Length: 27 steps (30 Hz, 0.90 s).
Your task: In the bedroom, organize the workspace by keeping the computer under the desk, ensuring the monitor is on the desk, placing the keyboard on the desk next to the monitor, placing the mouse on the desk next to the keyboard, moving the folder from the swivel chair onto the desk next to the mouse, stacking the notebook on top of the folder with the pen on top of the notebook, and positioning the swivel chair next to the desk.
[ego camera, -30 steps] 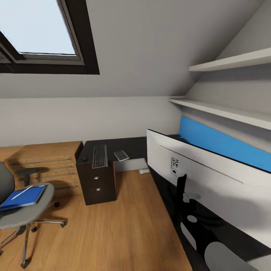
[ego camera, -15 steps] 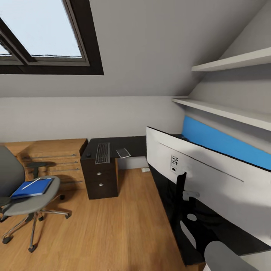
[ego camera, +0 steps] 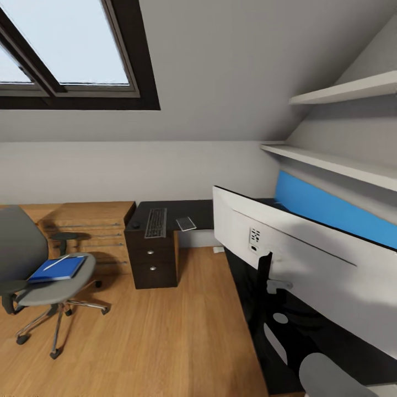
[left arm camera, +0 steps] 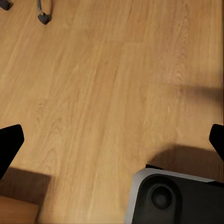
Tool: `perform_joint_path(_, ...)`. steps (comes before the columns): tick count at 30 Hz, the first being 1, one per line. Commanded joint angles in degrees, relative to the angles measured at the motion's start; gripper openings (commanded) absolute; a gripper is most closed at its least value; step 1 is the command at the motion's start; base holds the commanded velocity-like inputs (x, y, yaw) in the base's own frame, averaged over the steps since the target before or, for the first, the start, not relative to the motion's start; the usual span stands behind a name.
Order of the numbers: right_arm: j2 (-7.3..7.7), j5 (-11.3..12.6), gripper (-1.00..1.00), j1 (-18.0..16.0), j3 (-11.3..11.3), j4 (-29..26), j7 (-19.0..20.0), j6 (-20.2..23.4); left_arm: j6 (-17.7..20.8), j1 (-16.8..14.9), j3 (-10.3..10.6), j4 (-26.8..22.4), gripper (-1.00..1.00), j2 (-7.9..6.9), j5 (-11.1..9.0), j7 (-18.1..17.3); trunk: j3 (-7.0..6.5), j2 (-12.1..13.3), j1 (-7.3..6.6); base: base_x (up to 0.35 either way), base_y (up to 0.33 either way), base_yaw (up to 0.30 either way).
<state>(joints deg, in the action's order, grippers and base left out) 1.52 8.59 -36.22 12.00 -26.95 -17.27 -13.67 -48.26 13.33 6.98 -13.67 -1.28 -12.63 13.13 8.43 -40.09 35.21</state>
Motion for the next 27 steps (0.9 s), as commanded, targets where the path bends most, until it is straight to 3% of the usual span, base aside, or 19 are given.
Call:
perform_joint_path(1,0.06,0.2,-1.0,-0.1,0.4,-0.1,-0.4,-0.4,-0.1,0.0,0.5,-0.1,1.0,-0.04,-0.5,0.2,0.07,-0.1,0.01,0.0,-0.295,0.007)
perform_joint_path(6,0.06,0.2,-1.0,-0.1,0.4,-0.1,-0.4,-0.4,-0.1,0.0,0.5,-0.1,1.0,-0.04,-0.5,0.2,0.07,-0.1,0.01,0.0,-0.176,0.002)
perform_joint_path(27,0.06,0.1,-1.0,-0.1,0.3,-0.2,-0.5,-0.3,-0.1,0.0,0.5,-0.1,1.0,-0.04,-0.6,0.3,0.07,-0.1,0.01,0.0,-0.004,0.0)
